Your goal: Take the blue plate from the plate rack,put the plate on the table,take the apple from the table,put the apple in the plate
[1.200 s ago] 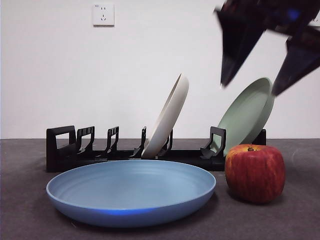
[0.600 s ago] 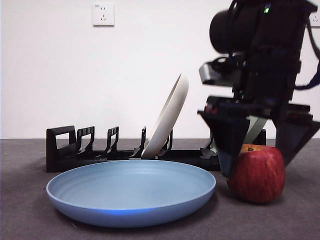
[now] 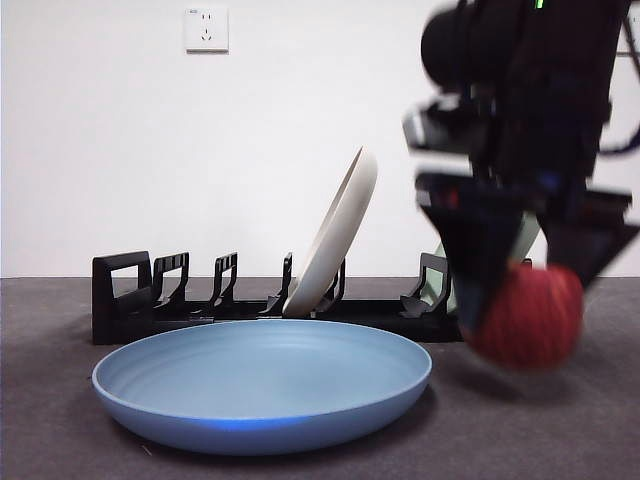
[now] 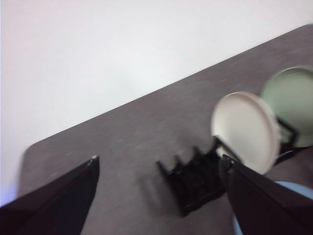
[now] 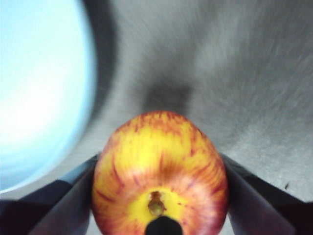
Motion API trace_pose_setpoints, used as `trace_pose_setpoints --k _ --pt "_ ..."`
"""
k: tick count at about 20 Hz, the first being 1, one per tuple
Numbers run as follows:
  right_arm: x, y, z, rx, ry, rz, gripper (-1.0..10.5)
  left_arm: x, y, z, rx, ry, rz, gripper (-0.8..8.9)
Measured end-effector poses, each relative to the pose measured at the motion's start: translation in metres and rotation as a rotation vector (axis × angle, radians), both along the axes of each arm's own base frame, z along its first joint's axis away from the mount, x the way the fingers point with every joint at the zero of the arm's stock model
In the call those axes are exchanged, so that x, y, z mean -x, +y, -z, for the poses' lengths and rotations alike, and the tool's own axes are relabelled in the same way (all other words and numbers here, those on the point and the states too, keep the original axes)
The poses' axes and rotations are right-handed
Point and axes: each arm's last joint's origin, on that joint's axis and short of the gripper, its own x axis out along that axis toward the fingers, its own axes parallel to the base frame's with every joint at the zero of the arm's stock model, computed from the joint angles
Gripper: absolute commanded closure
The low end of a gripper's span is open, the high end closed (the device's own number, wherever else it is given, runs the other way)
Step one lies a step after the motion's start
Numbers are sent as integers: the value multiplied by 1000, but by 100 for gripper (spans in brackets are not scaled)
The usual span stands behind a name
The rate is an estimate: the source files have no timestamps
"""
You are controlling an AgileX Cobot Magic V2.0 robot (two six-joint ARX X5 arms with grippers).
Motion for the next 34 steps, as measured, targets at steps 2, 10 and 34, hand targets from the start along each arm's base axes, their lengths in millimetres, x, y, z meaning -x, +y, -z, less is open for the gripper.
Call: trace_pose_setpoints --k 2,10,34 --pt "8 5 -30 -75 -95 -17 958 -6 -11 4 -53 19 -24 409" --pt "28 43 -75 -311 -191 -169 958 -42 -63 27 -201 158 -13 409" --pt "6 127 32 -183 -176 -301 939 0 47 81 -19 299 -410 409"
